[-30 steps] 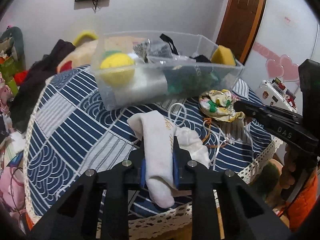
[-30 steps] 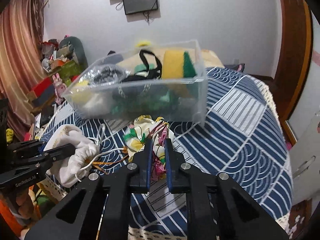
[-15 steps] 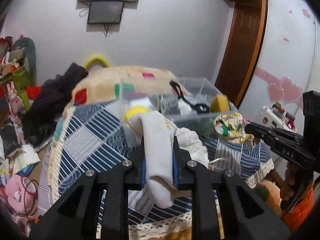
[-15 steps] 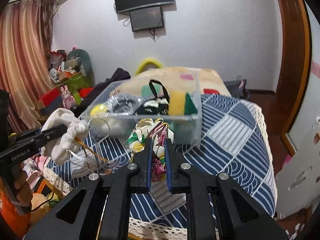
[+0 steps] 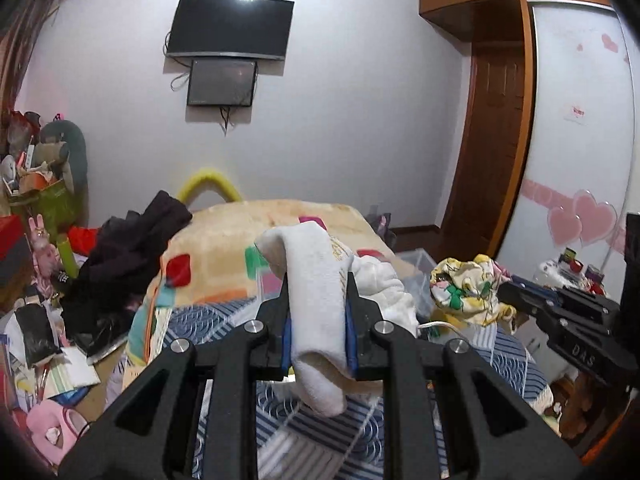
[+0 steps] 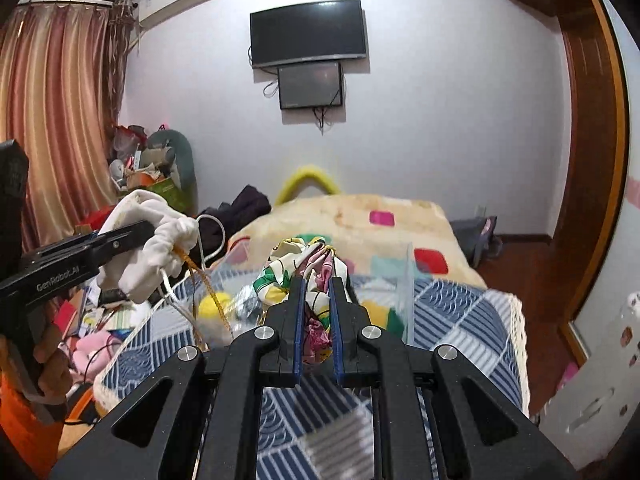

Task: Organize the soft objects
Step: 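Lower the sock and floral cloth into the box and open both tools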

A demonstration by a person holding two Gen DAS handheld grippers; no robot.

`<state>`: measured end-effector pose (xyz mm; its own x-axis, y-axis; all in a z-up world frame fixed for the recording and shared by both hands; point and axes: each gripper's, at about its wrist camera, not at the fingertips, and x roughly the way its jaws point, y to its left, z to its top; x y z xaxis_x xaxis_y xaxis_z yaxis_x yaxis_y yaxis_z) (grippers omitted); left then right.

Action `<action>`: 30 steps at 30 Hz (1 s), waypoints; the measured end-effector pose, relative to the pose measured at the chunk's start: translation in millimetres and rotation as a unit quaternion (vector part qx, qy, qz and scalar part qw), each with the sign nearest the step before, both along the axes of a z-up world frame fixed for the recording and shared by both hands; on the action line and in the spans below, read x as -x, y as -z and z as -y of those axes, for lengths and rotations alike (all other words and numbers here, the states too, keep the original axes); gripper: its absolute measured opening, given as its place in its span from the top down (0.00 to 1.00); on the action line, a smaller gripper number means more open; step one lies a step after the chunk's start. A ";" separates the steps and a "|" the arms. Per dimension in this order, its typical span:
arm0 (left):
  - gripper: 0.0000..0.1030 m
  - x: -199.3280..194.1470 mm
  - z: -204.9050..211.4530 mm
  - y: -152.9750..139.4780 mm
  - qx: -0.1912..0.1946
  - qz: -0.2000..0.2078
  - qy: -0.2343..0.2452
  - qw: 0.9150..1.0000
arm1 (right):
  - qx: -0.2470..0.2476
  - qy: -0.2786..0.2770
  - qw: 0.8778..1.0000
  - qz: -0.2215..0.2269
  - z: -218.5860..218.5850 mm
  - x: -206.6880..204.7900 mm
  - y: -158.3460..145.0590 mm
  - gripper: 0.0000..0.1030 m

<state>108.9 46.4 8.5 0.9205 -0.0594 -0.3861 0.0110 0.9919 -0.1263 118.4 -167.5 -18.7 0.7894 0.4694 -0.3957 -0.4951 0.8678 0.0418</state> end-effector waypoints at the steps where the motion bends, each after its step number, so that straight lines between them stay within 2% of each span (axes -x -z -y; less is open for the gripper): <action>1: 0.81 -7.1 -1.4 -3.2 0.002 0.003 -0.003 1.000 | 0.002 0.003 1.000 0.004 -2.2 -1.2 -0.9 0.90; 4: 0.81 -25.2 -3.6 -6.0 0.006 0.003 -0.007 1.000 | 0.004 0.014 1.000 0.008 -8.2 -13.3 -1.6 0.90; 8: 0.81 -55.6 -4.2 5.4 0.004 -0.019 -0.016 1.000 | 0.007 0.026 1.000 -0.002 -19.4 -31.1 4.4 0.90; 12: 0.81 -90.9 -2.4 31.8 0.006 -0.062 -0.019 0.998 | 0.023 0.031 0.999 -0.026 -32.9 -53.4 19.9 0.90; 15: 0.81 -110.8 -0.4 51.4 0.011 -0.094 -0.012 0.995 | 0.057 0.030 0.997 -0.052 -47.9 -70.8 37.9 0.90; 18: 0.81 -125.5 3.9 71.2 0.001 -0.130 -0.005 0.992 | 0.083 0.028 0.993 -0.083 -59.0 -82.9 58.4 0.89; 21: 0.80 -128.7 5.2 80.2 -0.006 -0.141 0.002 0.990 | 0.091 0.027 0.992 -0.081 -60.7 -78.6 62.7 0.89; 27: 0.70 -118.1 -4.0 74.9 0.017 -0.141 0.013 0.990 | 0.084 0.026 0.994 -0.063 -50.7 -64.9 45.8 0.71; 29: 0.61 -109.1 -6.0 67.4 0.021 -0.133 0.018 0.991 | 0.073 0.026 0.995 -0.057 -46.1 -64.6 39.6 0.66; 30: 0.52 -103.4 -6.0 62.9 0.021 -0.127 0.020 0.991 | 0.071 0.025 0.996 -0.053 -45.0 -63.6 37.3 0.63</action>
<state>212.3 52.4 -54.4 0.7901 -0.1151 -0.6020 0.0131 0.9852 -0.1711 182.1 -122.5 -56.0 0.7611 0.3637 -0.5370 -0.4497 0.8926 -0.0329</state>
